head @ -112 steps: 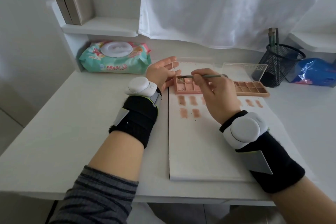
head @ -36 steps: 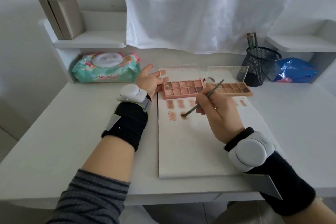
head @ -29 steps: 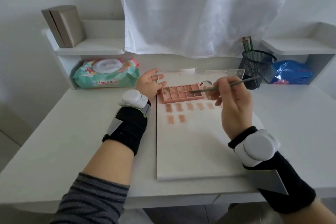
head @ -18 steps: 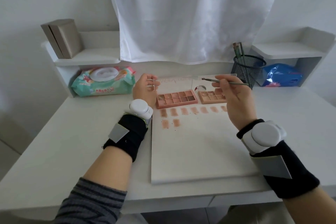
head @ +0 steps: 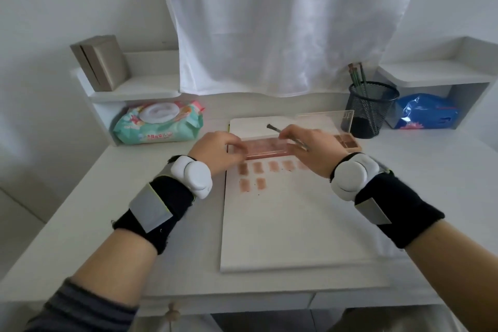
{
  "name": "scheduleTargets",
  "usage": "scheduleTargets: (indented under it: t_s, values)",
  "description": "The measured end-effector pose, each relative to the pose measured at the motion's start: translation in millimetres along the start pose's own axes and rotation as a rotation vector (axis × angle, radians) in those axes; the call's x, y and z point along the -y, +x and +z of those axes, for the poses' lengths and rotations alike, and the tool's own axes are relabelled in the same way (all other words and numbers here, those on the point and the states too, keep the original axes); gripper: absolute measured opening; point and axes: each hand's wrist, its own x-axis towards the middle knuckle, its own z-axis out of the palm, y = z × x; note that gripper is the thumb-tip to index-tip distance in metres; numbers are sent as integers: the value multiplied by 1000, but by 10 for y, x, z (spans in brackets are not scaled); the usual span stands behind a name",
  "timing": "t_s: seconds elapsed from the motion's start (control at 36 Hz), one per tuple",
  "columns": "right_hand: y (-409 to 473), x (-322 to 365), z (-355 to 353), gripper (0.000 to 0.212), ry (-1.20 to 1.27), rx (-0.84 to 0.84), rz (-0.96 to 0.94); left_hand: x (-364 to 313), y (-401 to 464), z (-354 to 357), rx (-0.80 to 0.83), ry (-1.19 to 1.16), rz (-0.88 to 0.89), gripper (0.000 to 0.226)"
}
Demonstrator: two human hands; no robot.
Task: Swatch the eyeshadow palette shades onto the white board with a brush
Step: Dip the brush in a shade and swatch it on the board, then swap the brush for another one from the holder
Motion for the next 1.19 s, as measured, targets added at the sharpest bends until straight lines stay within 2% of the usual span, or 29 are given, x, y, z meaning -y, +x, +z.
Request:
scheduleTargets:
  t_s: [0.06,0.28,0.53,0.58,0.67,0.78,0.89,0.97,1.11,1.19]
  values:
    - [19,-19,54,19,-23,13,2,-52,19,-10,-17,46,-14,25]
    - [-3,-73,137,15,-67,-15,-29,-154,179,29,-11,114,-34,17]
    - [-20,-102,83,24,-120,-21,-68,-211,314,-10,58,160,-43,10]
    - [-49,-82,26,34,-121,-16,-48,-265,369,17,73,118,-44,12]
    - [-81,-91,-115,46,-99,-30,-62,-487,457,60,94,-107,-27,17]
    - [-86,-195,-328,43,33,-163,-96,-811,582,130,89,-398,-73,29]
    - [-34,-341,-628,36,122,-398,-72,-943,750,219,66,-414,17,23]
    - [26,-498,-852,32,193,-562,19,-993,894,322,18,-480,8,39]
    - [130,-824,-1079,18,171,-683,129,-1098,1151,481,100,-258,42,40]
    - [200,-963,-1112,13,107,-702,141,-1064,1252,568,139,-208,18,37]
